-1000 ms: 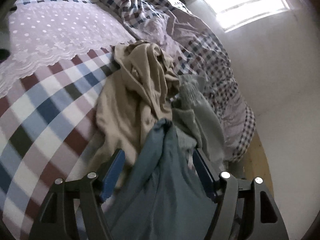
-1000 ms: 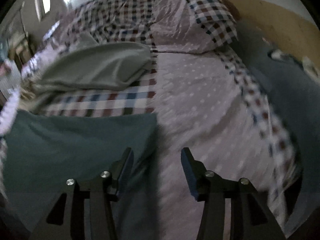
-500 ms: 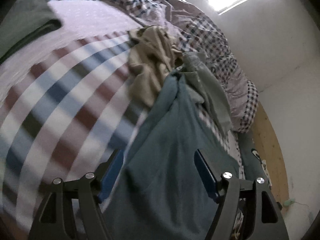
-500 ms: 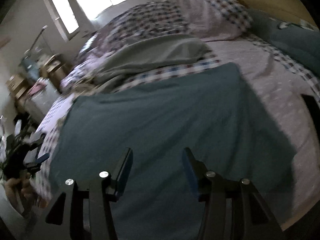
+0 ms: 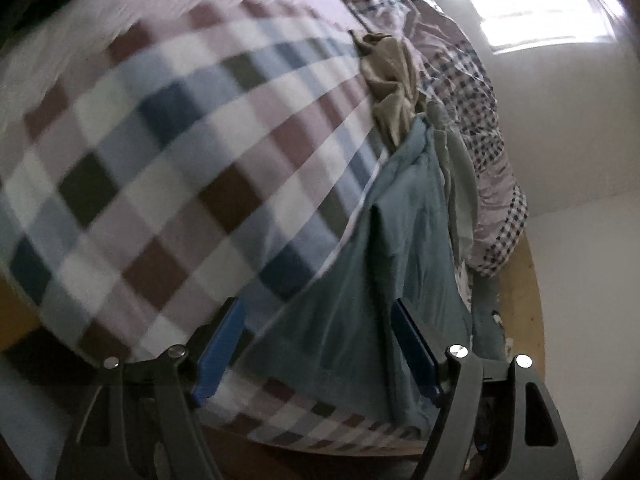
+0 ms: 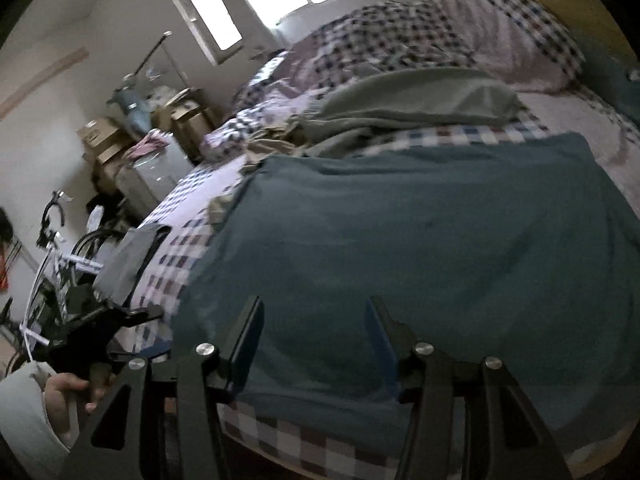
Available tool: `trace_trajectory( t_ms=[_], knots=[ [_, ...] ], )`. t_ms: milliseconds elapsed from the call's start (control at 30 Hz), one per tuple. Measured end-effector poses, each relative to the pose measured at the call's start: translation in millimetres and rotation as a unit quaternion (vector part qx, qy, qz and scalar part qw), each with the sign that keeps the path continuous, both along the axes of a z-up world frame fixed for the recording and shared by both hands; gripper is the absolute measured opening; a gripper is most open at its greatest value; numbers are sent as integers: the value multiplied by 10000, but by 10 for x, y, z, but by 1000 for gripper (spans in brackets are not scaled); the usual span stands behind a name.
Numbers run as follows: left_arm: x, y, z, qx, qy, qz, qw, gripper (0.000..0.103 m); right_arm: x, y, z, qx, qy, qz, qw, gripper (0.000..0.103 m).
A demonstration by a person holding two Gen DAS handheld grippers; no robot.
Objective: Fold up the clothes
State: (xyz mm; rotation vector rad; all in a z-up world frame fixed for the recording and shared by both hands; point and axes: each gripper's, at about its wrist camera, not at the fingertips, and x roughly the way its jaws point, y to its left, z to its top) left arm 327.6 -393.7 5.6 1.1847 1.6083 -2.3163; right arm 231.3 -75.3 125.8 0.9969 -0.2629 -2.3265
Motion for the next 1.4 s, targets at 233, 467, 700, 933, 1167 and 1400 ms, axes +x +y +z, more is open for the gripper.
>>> trace_trajectory(
  t_ms=[233,467,700,933,1167,1400],
  knots=[
    [73,91,-76,298,71,156,9994,83,187,-267,17,435,413,437,9972,56],
    [47,204,-114,839,210,-121,9962,83,754,-1071,-127,1883,1879,1681,9492,56],
    [46,129,48,1277,851,-263,9878,83,1113,-1814,-604,2828,2712,2766,8775,56],
    [-13,64,133,1596,1253,-424,9783,83,1189,-2192,-912,3175,3083,2974,8460,55],
    [-47,-59,72,1850,1306,-383,9733,83,1104,-2405,-993,3385,3229,2713,8412,34],
    [14,-140,20,2062,1455,-259,9673,83,1208,-2492,-1075,3891,3734,2661,7990,23]
  ],
)
